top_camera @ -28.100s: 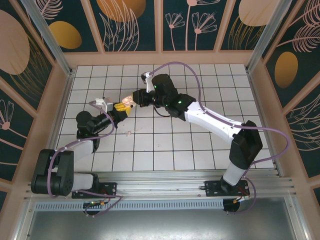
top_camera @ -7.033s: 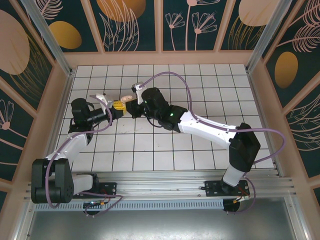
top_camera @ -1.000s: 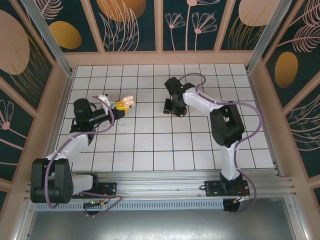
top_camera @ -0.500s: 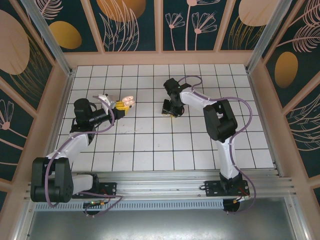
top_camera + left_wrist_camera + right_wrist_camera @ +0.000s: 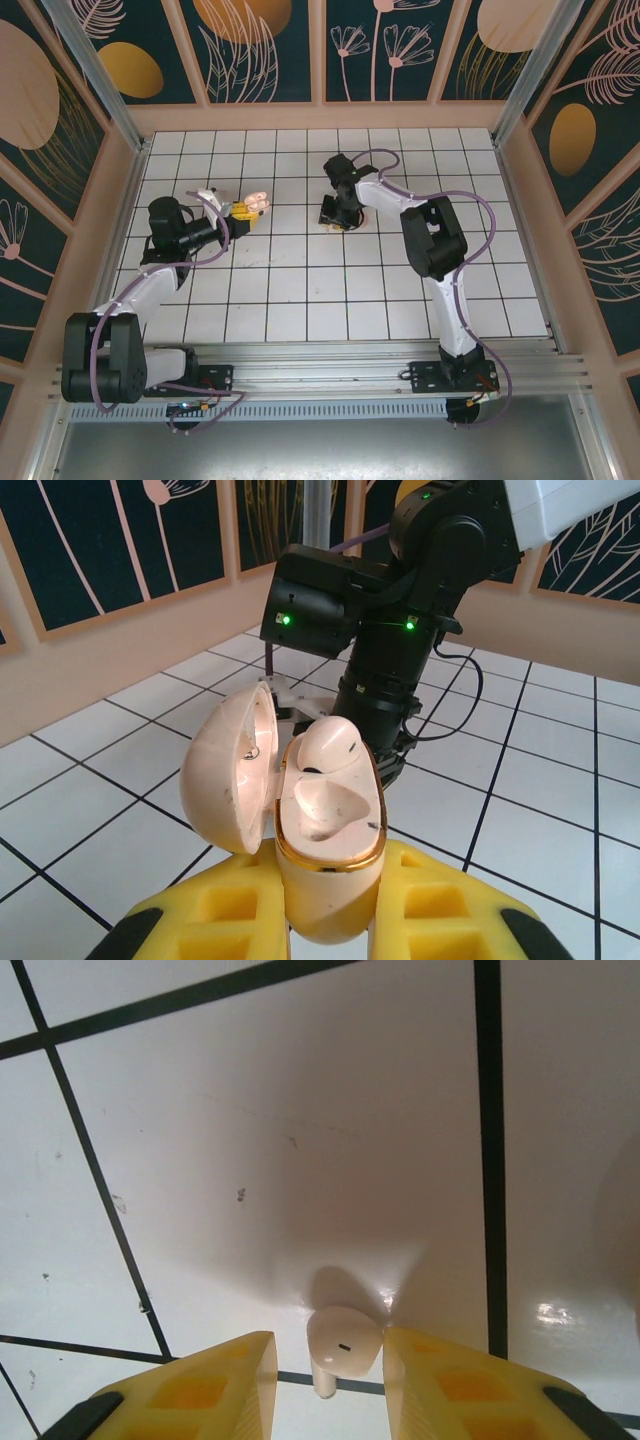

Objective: Insert the wireless bluetooth earbuds into the charging case

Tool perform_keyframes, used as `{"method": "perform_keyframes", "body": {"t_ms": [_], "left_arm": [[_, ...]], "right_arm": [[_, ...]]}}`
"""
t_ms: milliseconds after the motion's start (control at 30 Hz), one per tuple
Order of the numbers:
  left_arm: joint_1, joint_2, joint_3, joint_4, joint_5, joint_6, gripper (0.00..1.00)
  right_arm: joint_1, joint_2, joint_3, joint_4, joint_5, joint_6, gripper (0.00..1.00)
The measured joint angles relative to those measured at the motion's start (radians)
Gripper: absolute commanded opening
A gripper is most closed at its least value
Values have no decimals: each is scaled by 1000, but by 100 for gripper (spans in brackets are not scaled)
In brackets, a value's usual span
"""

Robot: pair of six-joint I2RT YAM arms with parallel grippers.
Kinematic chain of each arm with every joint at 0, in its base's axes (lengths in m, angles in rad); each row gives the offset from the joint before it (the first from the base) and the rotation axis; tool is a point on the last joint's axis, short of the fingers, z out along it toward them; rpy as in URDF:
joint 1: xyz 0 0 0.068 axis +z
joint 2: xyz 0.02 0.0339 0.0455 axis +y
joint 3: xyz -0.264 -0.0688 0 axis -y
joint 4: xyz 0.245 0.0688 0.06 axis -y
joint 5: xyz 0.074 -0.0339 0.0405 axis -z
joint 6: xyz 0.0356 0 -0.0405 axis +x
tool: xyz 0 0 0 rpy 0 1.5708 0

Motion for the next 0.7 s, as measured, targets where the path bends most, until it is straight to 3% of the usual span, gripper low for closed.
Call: {"method": "perform_keyframes", "body": {"t_ms": [700], "left_arm": [[0,1,0,-4,0,1,2]], "right_arm": [[0,24,48,-53,30,-7,31]]}}
